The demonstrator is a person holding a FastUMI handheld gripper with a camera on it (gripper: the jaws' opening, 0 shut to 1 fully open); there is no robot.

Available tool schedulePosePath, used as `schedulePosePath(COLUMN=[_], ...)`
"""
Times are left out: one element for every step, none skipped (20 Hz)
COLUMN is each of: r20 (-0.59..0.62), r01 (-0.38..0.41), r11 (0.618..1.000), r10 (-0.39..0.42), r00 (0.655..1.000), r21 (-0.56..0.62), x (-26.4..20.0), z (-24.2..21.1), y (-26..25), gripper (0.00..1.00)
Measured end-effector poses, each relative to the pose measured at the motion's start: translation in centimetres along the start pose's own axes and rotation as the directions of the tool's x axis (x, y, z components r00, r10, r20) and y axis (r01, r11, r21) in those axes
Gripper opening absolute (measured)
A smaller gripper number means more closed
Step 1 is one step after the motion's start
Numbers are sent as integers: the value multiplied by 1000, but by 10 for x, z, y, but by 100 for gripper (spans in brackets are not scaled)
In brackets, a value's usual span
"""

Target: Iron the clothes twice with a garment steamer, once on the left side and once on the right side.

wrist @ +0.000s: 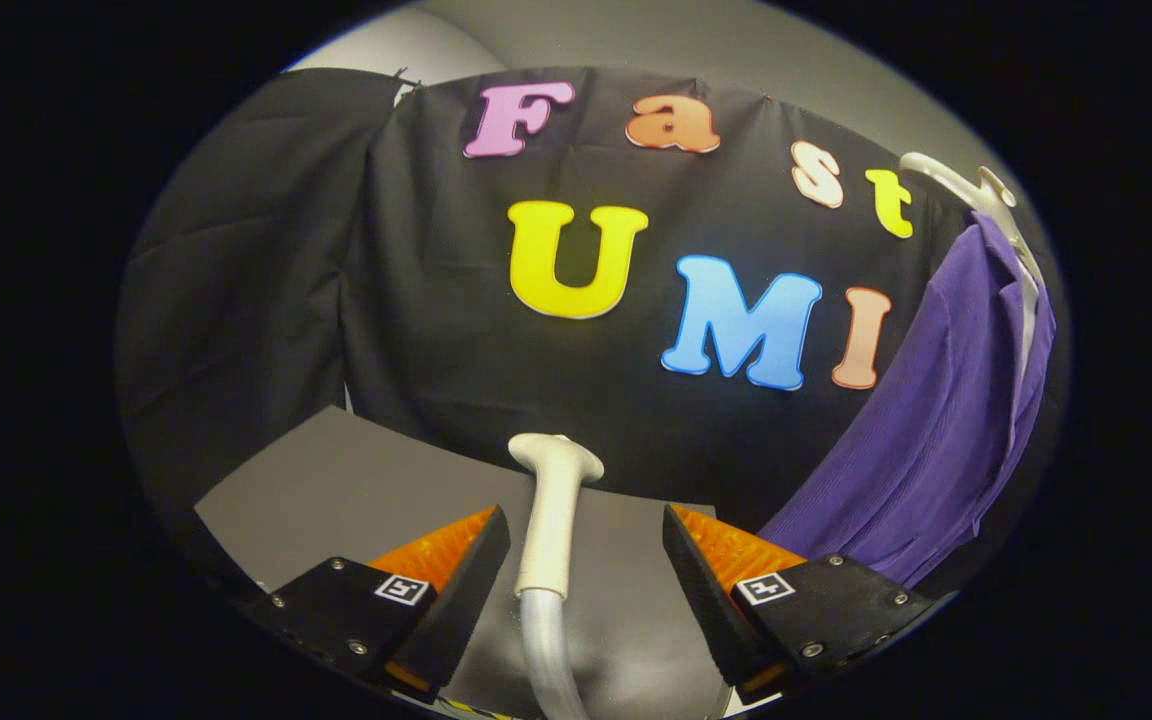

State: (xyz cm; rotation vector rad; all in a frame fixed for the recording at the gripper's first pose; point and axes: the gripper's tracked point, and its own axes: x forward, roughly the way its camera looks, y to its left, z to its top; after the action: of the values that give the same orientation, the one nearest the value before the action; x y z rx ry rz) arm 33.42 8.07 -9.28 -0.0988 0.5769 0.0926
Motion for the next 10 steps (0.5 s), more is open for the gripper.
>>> schedulePosePath(r20=[-36, -65, -90, -104, -120, -137, -157, -177, -198, -221], r01=[2, -5, -25, -42, -57, -62, -64, -57, -43, -32], r11=[1000, 999, 995, 987, 976, 964, 955, 950, 948, 945], r10=[-2, 8, 34, 59, 84, 99, 113, 116, 110, 109], r00=[999, 998, 995, 993, 989, 986, 981, 977, 974, 969], r21=[15, 49, 97, 157, 210, 257, 289, 308, 316, 326], x=[16, 31, 42, 51, 60, 68, 75, 78, 83, 85], z=[-1, -2, -1, -1, 1, 2, 2, -4, -9, -14], y=[0, 2, 7, 14, 19, 23, 25, 27, 26, 26], gripper=[95, 95, 95, 95, 95, 95, 95, 94, 93, 93])
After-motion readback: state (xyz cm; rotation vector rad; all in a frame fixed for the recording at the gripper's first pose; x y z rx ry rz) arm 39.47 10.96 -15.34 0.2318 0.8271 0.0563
